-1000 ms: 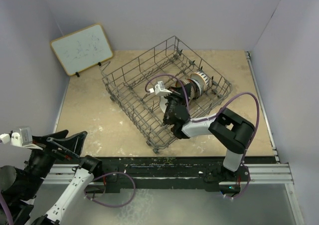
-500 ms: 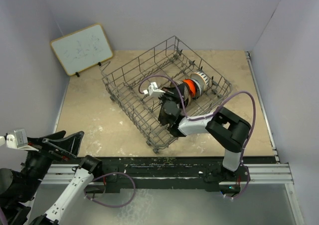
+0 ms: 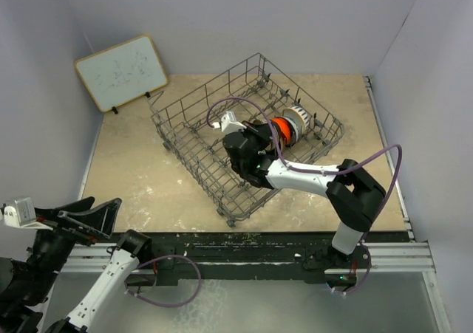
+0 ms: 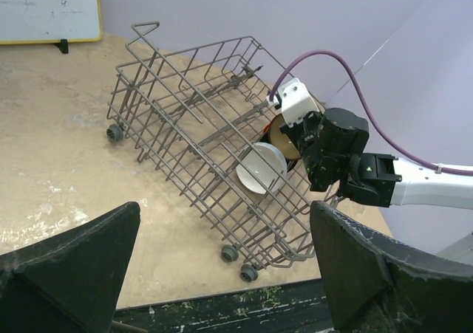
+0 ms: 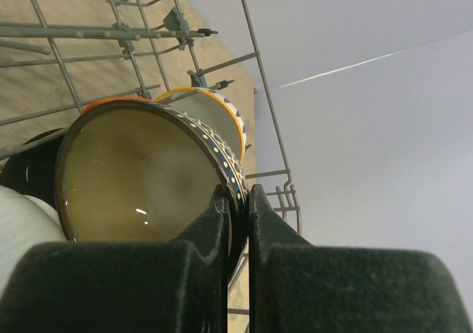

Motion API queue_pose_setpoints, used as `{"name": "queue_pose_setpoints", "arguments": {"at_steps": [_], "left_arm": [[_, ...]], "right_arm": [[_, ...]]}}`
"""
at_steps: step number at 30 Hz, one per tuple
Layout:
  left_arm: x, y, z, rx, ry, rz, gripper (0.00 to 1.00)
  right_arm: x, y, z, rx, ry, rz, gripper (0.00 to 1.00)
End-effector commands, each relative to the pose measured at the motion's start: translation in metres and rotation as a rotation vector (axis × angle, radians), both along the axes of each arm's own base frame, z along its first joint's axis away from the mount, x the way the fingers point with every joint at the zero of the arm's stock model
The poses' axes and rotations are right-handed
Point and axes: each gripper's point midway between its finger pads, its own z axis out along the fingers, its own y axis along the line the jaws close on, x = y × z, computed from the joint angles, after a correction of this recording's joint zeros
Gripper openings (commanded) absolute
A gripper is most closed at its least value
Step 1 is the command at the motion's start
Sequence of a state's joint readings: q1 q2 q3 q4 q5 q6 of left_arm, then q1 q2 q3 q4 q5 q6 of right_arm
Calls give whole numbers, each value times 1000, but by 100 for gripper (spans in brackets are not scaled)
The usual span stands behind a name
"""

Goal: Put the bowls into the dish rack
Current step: Adjust the bowl in the dish rack.

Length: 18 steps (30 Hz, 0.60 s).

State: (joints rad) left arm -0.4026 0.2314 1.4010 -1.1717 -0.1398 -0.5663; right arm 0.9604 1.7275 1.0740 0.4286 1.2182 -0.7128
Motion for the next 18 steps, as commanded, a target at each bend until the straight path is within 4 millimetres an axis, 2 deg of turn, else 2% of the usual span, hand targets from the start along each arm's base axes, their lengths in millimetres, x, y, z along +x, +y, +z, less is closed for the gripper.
{"name": "queue_pose_setpoints", "arguments": {"at_steps": [1,8,15,18], "left_arm": [[-8,6,8,-36,-37,11,99],[-12,9,7,-33,-40,18,99],[-12,10,1,-31,-31,23,99],[-11,11,-1,-30,-28,27,99]], "right_arm": [[-10,30,-49,44,109,95,0],[-18,37,-55,-26,90,81,0],[-32,54,-66,-71,92,99,0],[-37,61,-70,-85,95,115,7]]}}
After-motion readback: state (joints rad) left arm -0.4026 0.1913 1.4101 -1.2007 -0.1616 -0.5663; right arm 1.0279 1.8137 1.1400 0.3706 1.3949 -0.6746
